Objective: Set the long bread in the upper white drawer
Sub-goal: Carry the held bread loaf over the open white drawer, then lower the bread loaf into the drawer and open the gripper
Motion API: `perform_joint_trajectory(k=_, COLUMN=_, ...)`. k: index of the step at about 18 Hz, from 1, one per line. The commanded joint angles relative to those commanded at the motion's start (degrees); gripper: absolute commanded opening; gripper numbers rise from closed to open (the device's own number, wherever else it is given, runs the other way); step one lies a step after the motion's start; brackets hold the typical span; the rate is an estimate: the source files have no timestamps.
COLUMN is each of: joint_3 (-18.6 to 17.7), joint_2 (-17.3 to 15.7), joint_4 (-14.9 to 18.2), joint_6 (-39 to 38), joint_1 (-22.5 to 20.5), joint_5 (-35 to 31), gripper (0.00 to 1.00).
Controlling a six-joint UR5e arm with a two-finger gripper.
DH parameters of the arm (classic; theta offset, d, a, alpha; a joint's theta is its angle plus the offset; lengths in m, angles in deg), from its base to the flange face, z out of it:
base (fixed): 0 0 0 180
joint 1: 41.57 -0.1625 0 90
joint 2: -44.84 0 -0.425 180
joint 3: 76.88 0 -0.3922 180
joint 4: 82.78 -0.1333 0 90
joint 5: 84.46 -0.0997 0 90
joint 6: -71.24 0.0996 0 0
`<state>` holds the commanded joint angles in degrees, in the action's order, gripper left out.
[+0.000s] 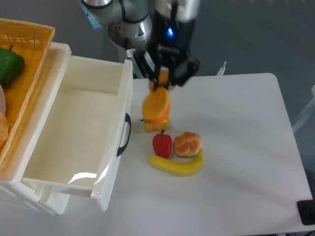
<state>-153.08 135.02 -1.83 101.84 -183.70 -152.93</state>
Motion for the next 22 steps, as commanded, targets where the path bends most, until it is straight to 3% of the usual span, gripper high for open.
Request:
perform_joint_trajectory(k=9, joint_3=-2.19, joint_2=1.76, joint_4=0.09, joint_6=-4.66, joint_1=6.51, joint_5=-1.58, gripper=0.03)
perform_joint_trajectory(k=22, joint_3=-6.41, joint_2=7.03, joint_4=0.09, joint_6=-7.57, joint_1=15.12, joint_5=-11.24, gripper=0.06)
